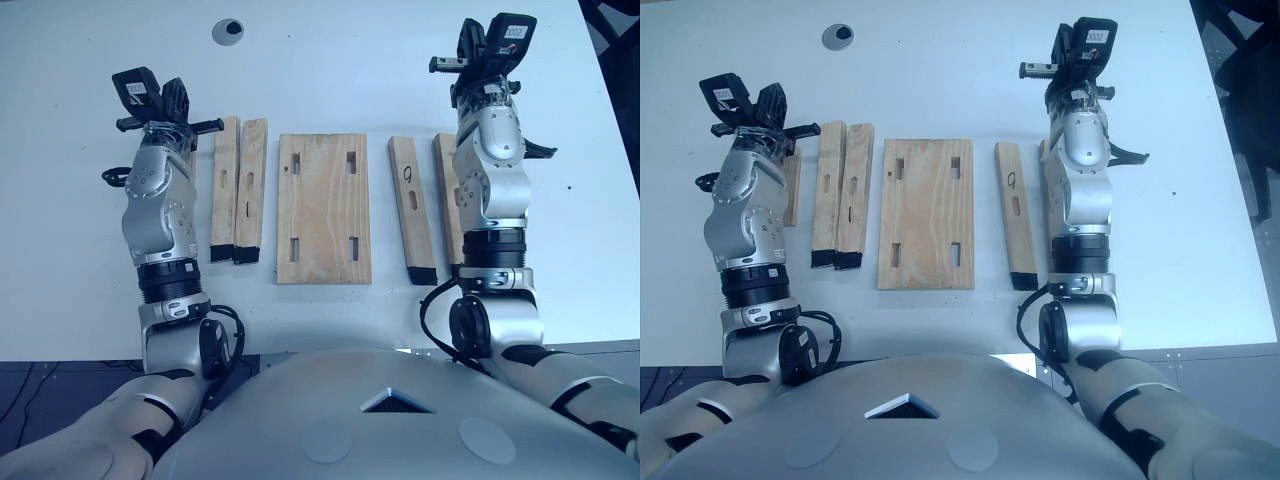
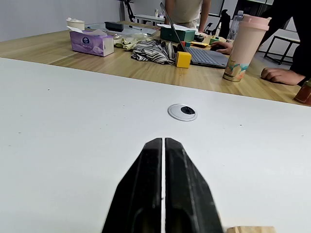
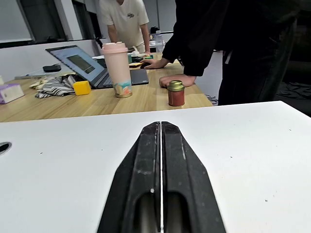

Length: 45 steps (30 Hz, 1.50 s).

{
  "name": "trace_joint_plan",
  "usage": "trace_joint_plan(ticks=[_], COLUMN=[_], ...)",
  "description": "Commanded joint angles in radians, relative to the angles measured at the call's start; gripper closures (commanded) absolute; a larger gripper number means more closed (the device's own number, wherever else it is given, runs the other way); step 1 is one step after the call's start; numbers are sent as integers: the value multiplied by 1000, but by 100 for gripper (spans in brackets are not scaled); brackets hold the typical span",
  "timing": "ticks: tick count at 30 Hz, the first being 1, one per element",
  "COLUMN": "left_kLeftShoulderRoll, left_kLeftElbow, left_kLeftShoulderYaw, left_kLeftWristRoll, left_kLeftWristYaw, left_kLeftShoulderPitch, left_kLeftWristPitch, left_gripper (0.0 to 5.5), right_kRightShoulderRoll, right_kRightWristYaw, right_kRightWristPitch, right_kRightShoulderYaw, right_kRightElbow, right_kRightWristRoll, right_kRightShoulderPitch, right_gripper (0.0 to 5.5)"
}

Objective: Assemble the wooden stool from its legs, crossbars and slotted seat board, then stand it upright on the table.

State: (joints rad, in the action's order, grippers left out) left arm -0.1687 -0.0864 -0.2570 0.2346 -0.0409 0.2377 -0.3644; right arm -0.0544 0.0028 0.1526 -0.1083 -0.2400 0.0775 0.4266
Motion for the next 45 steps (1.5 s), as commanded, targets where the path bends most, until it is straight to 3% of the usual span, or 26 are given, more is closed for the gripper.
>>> trace_joint_plan(ticks=[1, 16, 28, 32, 45], left_kLeftShoulderRoll=[-7, -50, -298, -351, -348], left_kLeftElbow=[-12, 24, 397, 371, 308], left_kLeftShoulderYaw=[0, 43, -12, 24, -20], left_kLeftWristRoll=[-10, -14, 142, 99, 70], left_kLeftWristYaw=[2, -64, -279, -314, -340], left_kLeftShoulderPitch=[5, -20, -294, -370, -401], left_kLeftWristPitch=[9, -55, -595, -562, -334], left_gripper=[545, 545, 381, 320, 320], right_kRightShoulderRoll=[-10, -9, 9, 11, 9], right_kRightWristYaw=[5, -2, -70, -88, -96], right_kRightWristPitch=[-3, 0, -6, -15, -19], right_kRightShoulderYaw=[3, 5, -21, -22, -24], right_kRightElbow=[-7, 0, 71, 66, 70], right_kRightWristRoll=[-4, -12, -16, -13, -11], right_kRightShoulderPitch=[23, 7, -94, -89, -106], right_gripper=[549, 549, 550, 550, 550])
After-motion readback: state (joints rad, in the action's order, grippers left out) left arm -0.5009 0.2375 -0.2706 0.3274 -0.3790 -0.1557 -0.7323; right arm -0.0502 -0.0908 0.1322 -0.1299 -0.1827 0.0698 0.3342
